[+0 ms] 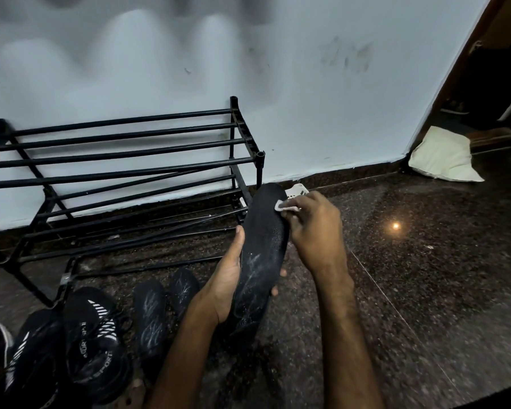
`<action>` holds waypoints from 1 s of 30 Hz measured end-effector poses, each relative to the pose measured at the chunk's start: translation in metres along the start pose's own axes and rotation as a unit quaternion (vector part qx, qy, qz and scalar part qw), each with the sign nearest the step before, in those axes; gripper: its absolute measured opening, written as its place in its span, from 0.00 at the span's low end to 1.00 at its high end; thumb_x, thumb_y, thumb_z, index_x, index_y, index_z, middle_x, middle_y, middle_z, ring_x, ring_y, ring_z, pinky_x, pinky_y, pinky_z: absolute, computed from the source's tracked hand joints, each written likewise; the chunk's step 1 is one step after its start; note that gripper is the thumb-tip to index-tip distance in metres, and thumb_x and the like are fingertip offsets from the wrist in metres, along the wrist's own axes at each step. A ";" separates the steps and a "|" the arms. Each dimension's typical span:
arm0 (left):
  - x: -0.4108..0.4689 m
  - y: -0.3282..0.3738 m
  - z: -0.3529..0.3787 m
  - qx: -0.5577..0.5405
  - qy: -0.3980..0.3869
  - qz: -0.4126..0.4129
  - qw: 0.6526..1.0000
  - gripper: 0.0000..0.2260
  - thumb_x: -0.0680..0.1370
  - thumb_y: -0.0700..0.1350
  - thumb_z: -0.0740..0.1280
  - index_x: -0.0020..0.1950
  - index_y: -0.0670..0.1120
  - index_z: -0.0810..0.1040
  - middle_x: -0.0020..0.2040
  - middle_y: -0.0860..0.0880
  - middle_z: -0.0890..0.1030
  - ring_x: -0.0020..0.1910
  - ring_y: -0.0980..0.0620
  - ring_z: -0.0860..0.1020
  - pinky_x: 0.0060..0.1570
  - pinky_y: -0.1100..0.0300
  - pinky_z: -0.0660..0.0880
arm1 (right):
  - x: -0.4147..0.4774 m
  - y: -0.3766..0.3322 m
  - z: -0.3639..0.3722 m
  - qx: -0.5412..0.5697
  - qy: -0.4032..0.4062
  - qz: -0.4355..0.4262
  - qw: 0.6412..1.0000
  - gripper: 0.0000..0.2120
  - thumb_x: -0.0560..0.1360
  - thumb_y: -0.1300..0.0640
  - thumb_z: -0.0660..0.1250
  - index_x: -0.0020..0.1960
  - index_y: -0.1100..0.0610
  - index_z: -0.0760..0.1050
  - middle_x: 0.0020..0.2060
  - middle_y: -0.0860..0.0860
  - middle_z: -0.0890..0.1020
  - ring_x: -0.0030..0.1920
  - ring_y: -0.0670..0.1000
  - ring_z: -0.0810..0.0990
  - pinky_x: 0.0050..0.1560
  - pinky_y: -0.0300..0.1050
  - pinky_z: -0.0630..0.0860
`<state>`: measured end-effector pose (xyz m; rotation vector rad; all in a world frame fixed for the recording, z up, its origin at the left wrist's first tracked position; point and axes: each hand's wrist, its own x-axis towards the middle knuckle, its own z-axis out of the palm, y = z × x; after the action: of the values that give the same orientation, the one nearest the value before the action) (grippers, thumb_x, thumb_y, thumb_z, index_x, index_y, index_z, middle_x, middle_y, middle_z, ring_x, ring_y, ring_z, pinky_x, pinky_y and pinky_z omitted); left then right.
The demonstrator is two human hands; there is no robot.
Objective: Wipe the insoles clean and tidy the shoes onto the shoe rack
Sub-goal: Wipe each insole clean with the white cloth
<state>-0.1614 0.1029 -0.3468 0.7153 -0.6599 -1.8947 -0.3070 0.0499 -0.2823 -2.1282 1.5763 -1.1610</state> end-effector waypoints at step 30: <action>0.002 0.004 0.002 -0.015 0.012 0.024 1.000 0.33 0.79 0.67 0.51 0.61 0.41 0.81 0.50 0.40 0.80 0.40 0.44 0.80 0.32 0.53 0.78 | -0.013 0.020 -0.002 0.089 -0.092 0.063 0.990 0.06 0.70 0.59 0.77 0.45 0.50 0.85 0.47 0.45 0.79 0.46 0.38 0.77 0.44 0.21 0.70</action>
<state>-0.1616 0.1002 -0.3428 0.6959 -0.6276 -1.8468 -0.3231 0.0548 -0.2992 -1.9328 1.4455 -0.9945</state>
